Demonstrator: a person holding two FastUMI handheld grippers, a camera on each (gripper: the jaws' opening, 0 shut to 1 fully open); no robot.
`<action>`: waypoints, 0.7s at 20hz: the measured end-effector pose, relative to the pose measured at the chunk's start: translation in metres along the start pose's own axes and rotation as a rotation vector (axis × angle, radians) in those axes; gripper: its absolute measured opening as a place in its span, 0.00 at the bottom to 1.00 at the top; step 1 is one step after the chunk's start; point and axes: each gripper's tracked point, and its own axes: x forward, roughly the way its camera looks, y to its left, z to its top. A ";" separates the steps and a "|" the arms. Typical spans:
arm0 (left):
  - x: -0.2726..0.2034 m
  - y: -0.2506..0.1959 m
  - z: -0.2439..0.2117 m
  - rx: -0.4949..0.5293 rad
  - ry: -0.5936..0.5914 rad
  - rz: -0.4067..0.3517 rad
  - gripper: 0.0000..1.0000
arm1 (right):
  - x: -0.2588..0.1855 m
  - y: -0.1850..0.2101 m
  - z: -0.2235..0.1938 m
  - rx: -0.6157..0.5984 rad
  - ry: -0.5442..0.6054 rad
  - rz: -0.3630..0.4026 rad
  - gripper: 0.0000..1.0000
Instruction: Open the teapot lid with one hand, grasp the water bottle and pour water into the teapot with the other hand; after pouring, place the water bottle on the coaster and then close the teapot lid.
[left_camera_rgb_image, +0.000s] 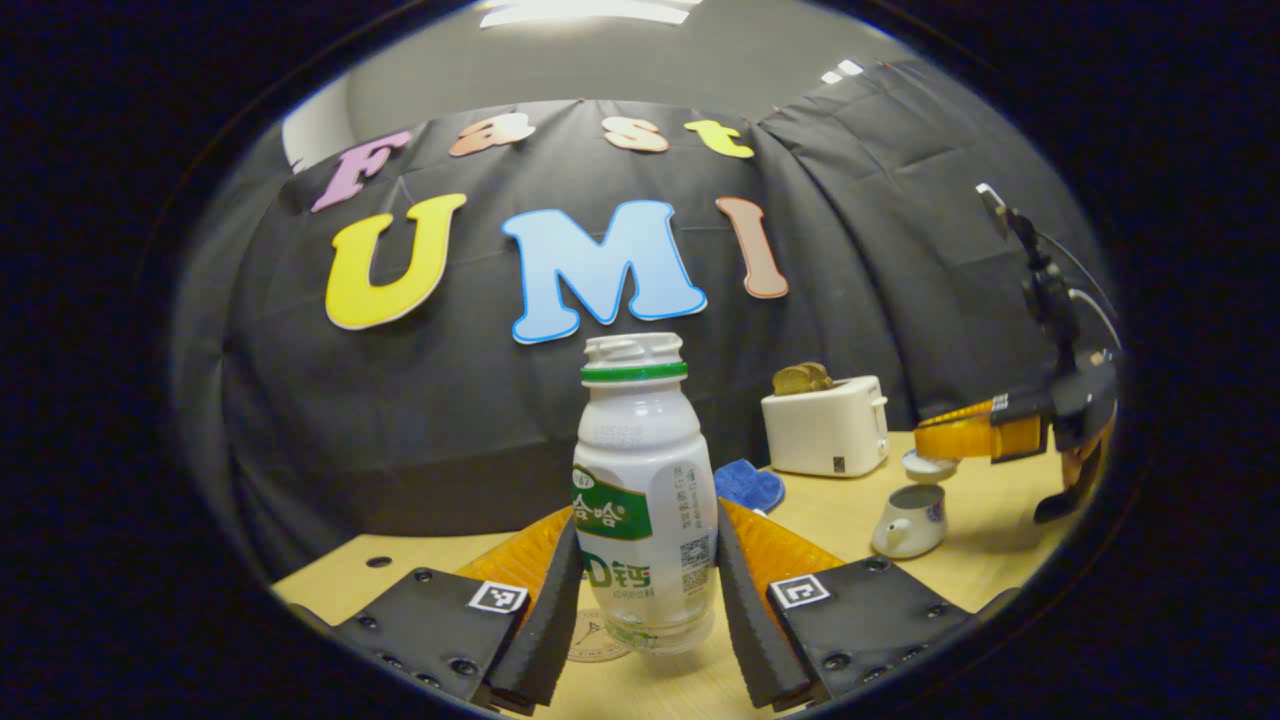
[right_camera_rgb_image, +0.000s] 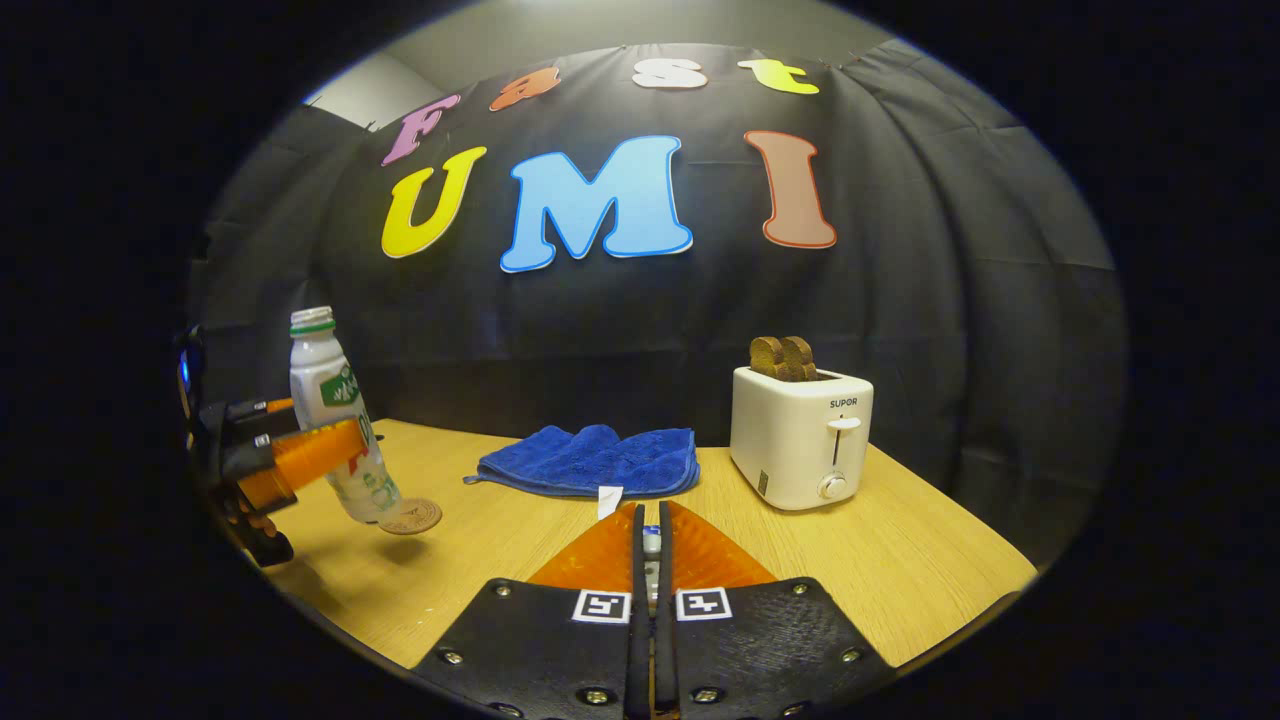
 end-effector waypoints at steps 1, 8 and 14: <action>-0.001 0.008 0.002 -0.044 0.000 0.008 0.73 | 0.003 0.002 -0.002 0.001 0.005 0.001 0.02; -0.003 0.034 -0.001 -0.132 0.008 0.026 0.74 | 0.014 0.000 -0.017 -0.001 0.036 -0.006 0.02; 0.002 0.044 -0.019 -0.130 0.055 0.045 0.74 | 0.017 0.000 -0.025 -0.023 0.047 -0.009 0.02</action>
